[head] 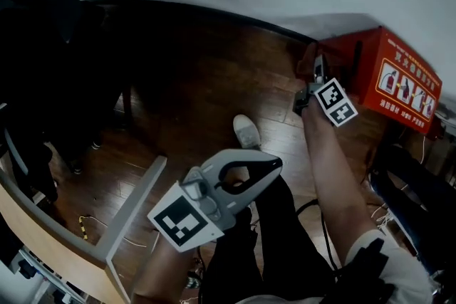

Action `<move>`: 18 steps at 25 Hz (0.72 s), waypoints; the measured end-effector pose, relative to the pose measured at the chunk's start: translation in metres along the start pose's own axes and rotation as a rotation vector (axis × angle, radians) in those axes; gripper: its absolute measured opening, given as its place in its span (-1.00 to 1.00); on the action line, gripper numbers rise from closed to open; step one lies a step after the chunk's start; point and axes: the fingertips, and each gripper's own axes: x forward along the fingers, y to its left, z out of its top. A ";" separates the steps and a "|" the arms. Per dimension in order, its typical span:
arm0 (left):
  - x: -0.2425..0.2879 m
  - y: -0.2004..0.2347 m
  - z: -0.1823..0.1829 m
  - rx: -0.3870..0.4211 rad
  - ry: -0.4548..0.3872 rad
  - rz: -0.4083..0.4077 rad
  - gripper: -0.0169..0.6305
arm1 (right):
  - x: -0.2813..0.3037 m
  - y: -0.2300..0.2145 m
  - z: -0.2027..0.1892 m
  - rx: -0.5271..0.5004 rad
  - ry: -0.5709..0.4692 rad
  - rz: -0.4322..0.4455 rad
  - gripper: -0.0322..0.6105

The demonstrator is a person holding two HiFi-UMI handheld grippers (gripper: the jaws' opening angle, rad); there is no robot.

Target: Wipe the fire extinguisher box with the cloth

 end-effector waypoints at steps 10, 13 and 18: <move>0.025 0.061 -0.050 -0.099 0.053 -0.010 -0.95 | 0.072 -0.094 -0.108 0.025 0.175 -0.151 -0.77; 0.031 0.072 -0.070 -0.107 0.062 -0.031 -0.95 | 0.089 -0.116 -0.142 0.014 0.215 -0.179 -0.77; 0.041 0.089 -0.103 -0.142 0.050 -0.036 -0.95 | 0.111 -0.148 -0.189 -0.007 0.283 -0.178 -0.77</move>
